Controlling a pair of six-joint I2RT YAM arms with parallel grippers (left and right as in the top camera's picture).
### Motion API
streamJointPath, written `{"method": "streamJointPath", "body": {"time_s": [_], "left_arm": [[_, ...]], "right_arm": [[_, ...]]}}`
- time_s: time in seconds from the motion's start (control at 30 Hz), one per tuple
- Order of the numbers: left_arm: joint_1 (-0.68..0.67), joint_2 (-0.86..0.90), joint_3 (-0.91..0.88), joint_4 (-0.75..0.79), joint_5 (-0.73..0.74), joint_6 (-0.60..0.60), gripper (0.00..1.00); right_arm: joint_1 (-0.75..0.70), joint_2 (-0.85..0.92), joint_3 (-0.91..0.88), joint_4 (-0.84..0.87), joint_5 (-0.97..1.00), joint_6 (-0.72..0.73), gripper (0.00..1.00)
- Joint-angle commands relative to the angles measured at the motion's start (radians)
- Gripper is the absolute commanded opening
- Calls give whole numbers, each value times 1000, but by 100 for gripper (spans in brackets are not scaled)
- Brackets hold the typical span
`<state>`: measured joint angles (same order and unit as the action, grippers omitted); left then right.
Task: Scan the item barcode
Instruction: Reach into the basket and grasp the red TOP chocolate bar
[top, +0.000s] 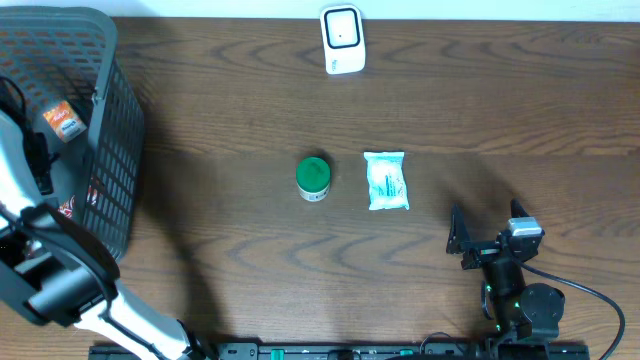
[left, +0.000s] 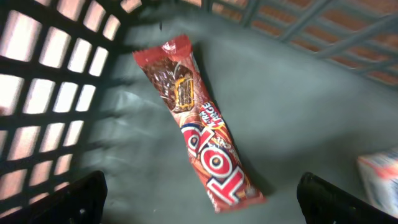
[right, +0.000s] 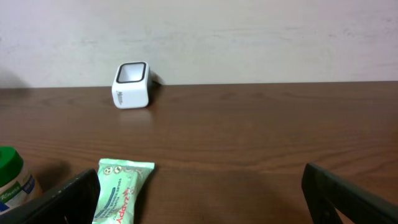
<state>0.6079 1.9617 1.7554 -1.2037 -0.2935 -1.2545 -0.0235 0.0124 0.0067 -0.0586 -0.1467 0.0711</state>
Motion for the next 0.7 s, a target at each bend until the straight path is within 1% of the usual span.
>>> {"method": "streamJointPath", "body": {"time_s": [0.0,0.23,0.3,0.57,0.6,0.63,0.67], "left_arm": [[4,76,-4,5,0,-93,98],[5,192,-23,20,28,-161,98],[8,209,-45,37,42,-165,98],[22,214,-190,190,88,-165,98],[24,214,-212,209,96,-165,99],[25,214,-232,225,100,-165,93],[25,214,-251,242,100,-164,82]], "right_arm": [[11,-4,-1,-3,-9,10,99],[11,-4,-1,-3,-9,10,99],[11,-4,-1,-3,-9,10,99],[11,-4,-1,-3,-9,10,99],[11,-4,-1,-3,-9,10,99],[11,-4,-1,-3,-9,10,99],[11,-4,-1,-3,-9,10,99]]}}
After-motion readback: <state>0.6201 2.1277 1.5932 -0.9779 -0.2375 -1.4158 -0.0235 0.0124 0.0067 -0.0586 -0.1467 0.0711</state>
